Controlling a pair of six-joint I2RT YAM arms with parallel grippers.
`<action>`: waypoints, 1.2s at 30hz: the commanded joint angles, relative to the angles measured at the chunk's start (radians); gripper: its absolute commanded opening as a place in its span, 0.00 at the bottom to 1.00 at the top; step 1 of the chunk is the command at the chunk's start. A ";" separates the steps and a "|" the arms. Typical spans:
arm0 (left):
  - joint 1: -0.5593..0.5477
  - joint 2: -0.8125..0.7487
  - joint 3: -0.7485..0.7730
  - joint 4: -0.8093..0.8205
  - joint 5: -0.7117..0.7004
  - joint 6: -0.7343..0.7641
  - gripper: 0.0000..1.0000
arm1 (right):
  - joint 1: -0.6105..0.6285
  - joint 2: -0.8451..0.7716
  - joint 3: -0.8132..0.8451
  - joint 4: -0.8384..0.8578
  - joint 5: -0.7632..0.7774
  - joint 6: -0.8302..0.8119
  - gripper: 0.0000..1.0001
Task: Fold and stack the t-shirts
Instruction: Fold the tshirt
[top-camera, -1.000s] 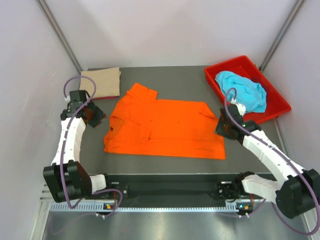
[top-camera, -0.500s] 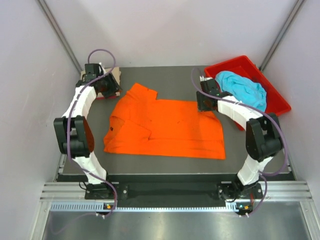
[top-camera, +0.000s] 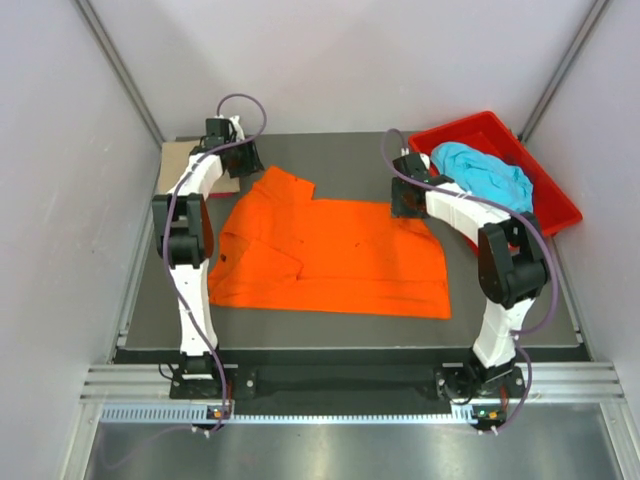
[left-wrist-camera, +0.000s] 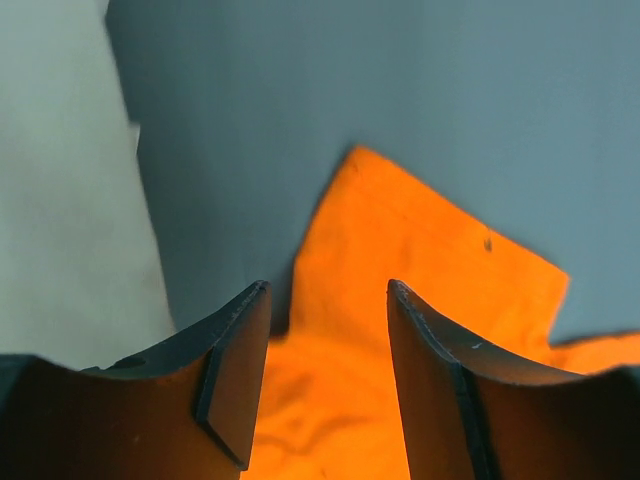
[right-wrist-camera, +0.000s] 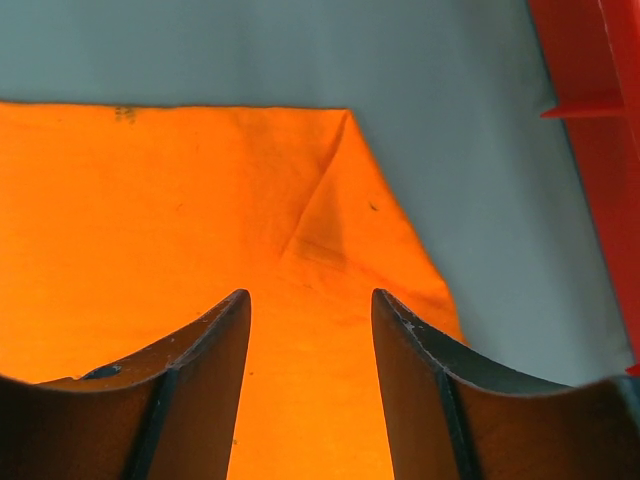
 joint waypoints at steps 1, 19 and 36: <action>-0.001 0.054 0.129 0.017 0.015 0.054 0.56 | 0.010 0.023 0.046 -0.014 0.064 0.042 0.52; -0.075 0.221 0.226 0.082 0.020 0.097 0.52 | 0.011 0.061 0.014 0.023 0.063 0.028 0.49; -0.110 0.154 0.226 0.100 0.017 0.039 0.00 | 0.010 0.124 0.043 0.023 0.075 0.005 0.43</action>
